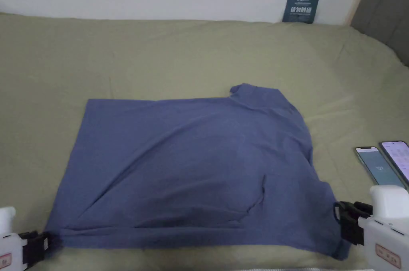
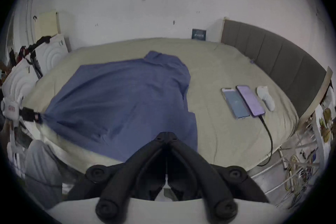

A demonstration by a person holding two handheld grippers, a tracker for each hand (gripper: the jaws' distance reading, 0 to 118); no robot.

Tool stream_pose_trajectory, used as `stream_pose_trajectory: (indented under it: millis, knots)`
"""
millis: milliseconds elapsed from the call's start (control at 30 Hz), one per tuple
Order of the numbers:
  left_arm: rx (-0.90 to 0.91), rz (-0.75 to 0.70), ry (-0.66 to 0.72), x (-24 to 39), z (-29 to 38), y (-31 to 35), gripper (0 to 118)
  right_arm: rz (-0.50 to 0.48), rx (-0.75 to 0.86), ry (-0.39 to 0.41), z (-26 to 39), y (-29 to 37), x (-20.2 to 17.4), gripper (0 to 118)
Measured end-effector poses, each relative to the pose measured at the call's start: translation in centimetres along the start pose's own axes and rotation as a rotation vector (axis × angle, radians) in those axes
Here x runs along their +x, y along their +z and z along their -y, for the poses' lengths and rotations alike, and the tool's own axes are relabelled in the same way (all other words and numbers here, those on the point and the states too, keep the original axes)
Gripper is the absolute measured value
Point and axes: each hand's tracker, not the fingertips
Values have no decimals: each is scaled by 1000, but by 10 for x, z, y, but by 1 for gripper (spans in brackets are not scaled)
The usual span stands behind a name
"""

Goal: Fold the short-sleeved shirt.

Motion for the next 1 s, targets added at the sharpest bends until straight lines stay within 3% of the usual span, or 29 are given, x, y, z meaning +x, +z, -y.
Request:
stream_pose_trajectory:
  millis: [67, 100, 133, 200, 267, 367, 433, 633, 1000]
  knots:
    - [-6, -18, -26, 8, 1, 7, 2, -47, -114, -49, 5, -13, 14, 112]
    - [-8, -22, -32, 10, 2, 8, 2, -72, -181, -65, 12, -22, 19, 116]
    - [-8, -29, -37, 11, 2, 9, 2, -64, -120, -54, 11, -20, 23, 115]
    - [-8, -42, -35, 15, 2, 12, 2, -41, -212, -29, 26, -33, 31, 114]
    - [-15, -48, -37, 17, 3, 12, 2, -33, -250, 17, 36, -44, 33, 101]
    - [-25, -59, -37, 16, 2, 10, 2, -13, -227, 43, 47, -55, 29, 51]
    - [-31, -67, -39, 17, 1, 8, 2, -45, -244, 18, 47, -59, 34, 8]
    - [-20, -63, -49, 14, -9, 16, 2, -58, -139, -22, 26, -33, 38, 7]
    - [66, -57, -111, 25, -82, 18, 2, -41, -35, 41, -76, -43, 29, 7]
